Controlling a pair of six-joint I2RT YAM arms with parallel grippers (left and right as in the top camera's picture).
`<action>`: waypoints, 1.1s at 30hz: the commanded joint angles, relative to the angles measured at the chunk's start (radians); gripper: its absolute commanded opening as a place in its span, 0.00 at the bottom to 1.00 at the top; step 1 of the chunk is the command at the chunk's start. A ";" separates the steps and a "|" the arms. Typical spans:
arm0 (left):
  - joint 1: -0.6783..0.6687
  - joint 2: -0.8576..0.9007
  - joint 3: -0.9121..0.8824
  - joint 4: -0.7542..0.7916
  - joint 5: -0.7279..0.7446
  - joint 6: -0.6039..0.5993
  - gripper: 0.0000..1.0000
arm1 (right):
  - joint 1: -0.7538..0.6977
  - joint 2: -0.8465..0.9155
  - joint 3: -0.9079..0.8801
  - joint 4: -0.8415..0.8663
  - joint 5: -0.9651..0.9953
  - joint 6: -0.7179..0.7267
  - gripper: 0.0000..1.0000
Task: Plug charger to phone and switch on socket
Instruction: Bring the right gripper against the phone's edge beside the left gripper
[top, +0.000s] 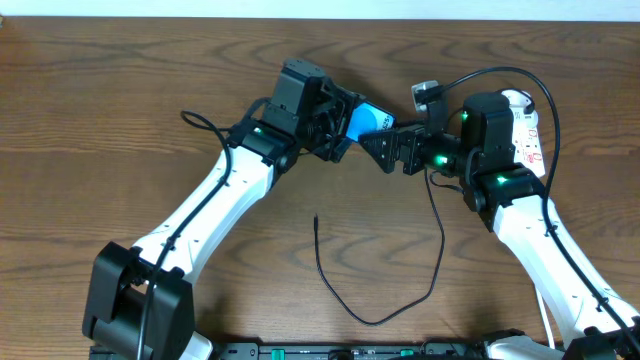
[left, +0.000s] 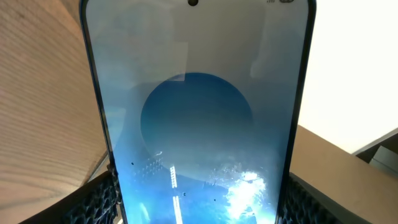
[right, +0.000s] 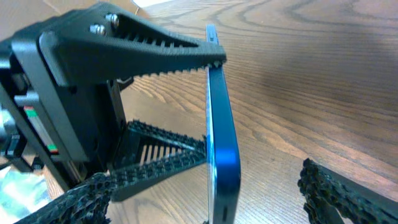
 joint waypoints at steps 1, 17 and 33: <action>-0.027 -0.034 0.009 0.011 0.025 -0.024 0.07 | 0.004 -0.003 0.019 0.002 0.004 0.018 0.93; -0.057 -0.034 0.009 0.011 0.054 -0.098 0.07 | 0.004 -0.003 0.019 -0.017 0.004 0.018 0.83; -0.057 -0.034 0.009 0.011 0.070 -0.116 0.07 | 0.004 -0.002 0.019 -0.036 0.005 0.017 0.76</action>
